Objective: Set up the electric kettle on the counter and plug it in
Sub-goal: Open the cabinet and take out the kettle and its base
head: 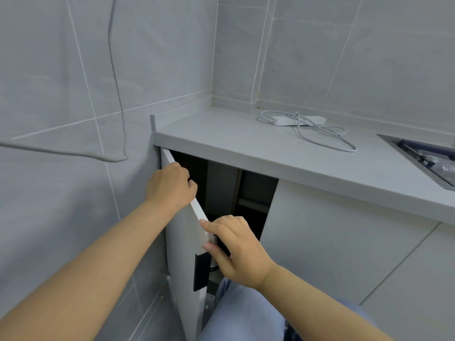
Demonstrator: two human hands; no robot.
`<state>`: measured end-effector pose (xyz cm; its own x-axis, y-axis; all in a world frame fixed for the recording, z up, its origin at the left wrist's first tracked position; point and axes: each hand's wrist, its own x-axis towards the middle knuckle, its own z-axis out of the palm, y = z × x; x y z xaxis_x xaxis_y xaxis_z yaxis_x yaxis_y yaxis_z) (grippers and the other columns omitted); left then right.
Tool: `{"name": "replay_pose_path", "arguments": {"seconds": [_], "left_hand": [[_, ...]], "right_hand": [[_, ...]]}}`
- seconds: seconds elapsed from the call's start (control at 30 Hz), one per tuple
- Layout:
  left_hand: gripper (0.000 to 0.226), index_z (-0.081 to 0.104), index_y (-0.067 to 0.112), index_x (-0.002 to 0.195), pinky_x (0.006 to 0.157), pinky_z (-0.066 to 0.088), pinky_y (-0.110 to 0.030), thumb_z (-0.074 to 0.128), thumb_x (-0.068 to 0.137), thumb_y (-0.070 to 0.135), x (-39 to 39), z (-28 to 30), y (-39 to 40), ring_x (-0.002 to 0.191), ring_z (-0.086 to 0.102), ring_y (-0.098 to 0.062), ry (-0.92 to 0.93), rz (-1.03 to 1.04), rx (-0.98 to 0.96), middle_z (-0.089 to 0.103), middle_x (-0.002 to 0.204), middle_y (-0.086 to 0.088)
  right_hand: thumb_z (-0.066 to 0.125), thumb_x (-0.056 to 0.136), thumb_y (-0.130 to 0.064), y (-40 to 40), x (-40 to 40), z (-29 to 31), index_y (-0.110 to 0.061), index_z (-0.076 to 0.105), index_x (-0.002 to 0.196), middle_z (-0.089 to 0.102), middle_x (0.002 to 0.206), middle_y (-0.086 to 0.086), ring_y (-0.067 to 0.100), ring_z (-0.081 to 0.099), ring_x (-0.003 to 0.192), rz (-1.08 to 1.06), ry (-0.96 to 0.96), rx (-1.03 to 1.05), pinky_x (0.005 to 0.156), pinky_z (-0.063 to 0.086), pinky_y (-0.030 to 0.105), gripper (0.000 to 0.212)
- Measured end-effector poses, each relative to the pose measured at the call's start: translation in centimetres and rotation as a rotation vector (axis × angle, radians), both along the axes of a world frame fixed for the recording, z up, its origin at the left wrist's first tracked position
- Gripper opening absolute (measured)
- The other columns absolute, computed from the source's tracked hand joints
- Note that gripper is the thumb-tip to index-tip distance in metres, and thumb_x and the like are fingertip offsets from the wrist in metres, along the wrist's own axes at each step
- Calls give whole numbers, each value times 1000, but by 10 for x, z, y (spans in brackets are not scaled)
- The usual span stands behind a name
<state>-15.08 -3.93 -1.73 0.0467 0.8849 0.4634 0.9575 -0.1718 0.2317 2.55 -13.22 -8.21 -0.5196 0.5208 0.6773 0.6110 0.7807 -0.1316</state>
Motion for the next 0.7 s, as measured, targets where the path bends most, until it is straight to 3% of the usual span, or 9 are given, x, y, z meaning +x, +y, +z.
{"name": "replay_pose_path", "arguments": {"seconds": [0.1, 0.17, 0.23, 0.37, 0.5, 0.6, 0.7], "left_hand": [[29, 69, 6, 78, 59, 40, -27, 52, 89, 26, -8, 3, -1, 70, 54, -18, -4, -23, -35, 61, 88, -6], [37, 52, 9, 51, 50, 34, -24, 54, 85, 24, -14, 7, -2, 52, 43, -14, 11, -41, -55, 49, 62, -2], [44, 40, 13, 42, 48, 34, -24, 56, 82, 23, -19, 14, -4, 46, 39, -14, 60, -68, -79, 40, 49, -1], [37, 49, 17, 44, 51, 36, -24, 57, 80, 25, -35, 25, -4, 54, 53, -17, 100, -104, -167, 54, 54, -3], [26, 69, 12, 64, 56, 39, -23, 57, 81, 27, -60, 28, -4, 68, 61, -18, 108, -146, -218, 67, 73, -4], [26, 65, 8, 62, 58, 38, -25, 56, 79, 26, -83, 26, 1, 61, 49, -18, 90, -174, -281, 55, 66, -6], [16, 65, 24, 66, 67, 43, -28, 60, 81, 28, -107, 28, 5, 67, 43, -11, 87, -192, -331, 56, 72, -3]], "right_hand": [[55, 95, -21, 0, -4, 3, -11, 55, 125, 61, 100, 0, 15, 53, 93, 26, -24, -11, 80, 45, 33, 32], [56, 95, -21, 1, -8, 4, -10, 58, 124, 62, 102, 1, 16, 55, 94, 50, -22, -16, 80, 46, 34, 31], [57, 95, -23, 2, -15, 4, -11, 59, 124, 61, 109, 4, 17, 54, 100, 66, -4, -25, 81, 47, 35, 32], [58, 96, -28, 2, -37, 2, -13, 58, 125, 54, 131, 11, 22, 49, 119, 80, 14, -21, 95, 44, 36, 33], [56, 97, -27, 3, -70, -1, -10, 59, 126, 56, 131, 11, 25, 48, 127, 153, 0, 1, 102, 41, 41, 34], [54, 98, -29, 3, -95, 0, -11, 59, 128, 55, 132, 10, 25, 46, 128, 171, -9, 1, 101, 41, 40, 35], [57, 93, -19, 4, -120, 2, -11, 56, 133, 53, 135, 11, 28, 42, 131, 209, -42, 2, 102, 36, 38, 41]]}}
